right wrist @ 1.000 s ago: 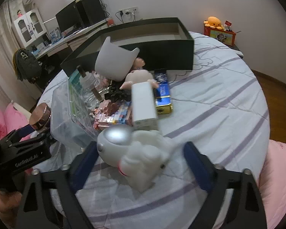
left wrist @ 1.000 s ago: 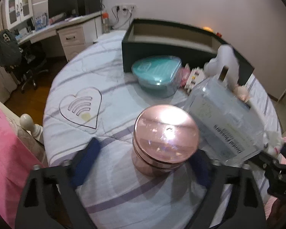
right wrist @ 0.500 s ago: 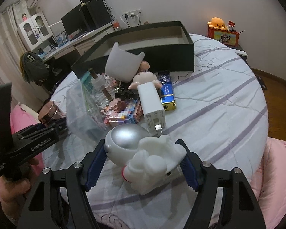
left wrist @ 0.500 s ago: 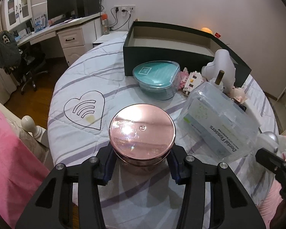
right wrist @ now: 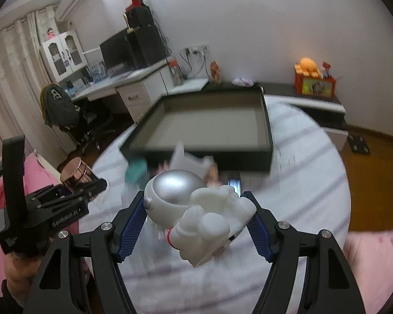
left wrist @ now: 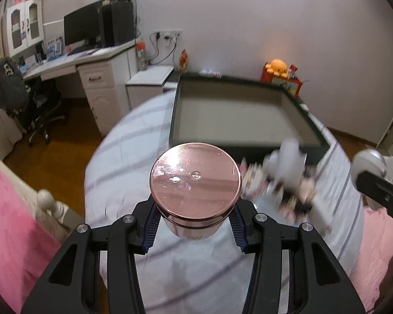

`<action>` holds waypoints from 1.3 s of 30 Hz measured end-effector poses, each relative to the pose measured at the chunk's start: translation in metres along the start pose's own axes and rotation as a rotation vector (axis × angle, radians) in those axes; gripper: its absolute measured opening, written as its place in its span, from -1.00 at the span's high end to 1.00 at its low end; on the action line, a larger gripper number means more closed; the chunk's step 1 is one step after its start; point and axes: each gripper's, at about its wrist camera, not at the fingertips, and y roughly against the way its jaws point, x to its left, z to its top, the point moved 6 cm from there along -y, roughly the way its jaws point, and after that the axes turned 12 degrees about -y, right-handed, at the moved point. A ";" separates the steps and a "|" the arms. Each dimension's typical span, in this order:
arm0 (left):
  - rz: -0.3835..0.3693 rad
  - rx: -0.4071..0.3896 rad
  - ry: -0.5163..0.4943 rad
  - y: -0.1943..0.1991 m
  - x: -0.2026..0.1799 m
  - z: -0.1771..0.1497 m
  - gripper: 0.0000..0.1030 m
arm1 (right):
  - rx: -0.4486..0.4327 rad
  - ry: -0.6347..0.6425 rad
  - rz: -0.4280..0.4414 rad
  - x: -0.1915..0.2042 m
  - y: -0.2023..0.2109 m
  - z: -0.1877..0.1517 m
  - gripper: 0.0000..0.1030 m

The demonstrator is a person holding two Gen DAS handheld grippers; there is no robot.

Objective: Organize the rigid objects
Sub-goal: 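Carry the pink jar and astronaut into the green box and release both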

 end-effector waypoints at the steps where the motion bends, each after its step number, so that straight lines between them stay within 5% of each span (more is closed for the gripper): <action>1: -0.002 -0.007 -0.003 -0.001 0.001 0.008 0.08 | -0.013 0.009 0.000 0.003 -0.002 0.010 -0.41; 9: -0.016 -0.048 -0.025 -0.038 0.012 0.099 0.08 | -0.036 0.024 0.002 0.005 -0.055 0.101 -0.41; 16: -0.045 0.033 -0.052 -0.119 0.002 0.151 0.08 | 0.042 -0.008 -0.035 -0.014 -0.131 0.149 -0.41; 26: -0.091 0.232 -0.047 -0.225 -0.011 0.160 0.08 | 0.227 -0.082 -0.098 -0.056 -0.230 0.160 -0.41; 34: -0.077 0.326 -0.082 -0.254 -0.016 0.149 0.06 | 0.275 -0.037 -0.172 -0.060 -0.247 0.156 -0.42; 39: -0.072 0.317 -0.086 -0.250 -0.015 0.150 -0.10 | 0.278 0.012 -0.208 -0.055 -0.250 0.153 -0.43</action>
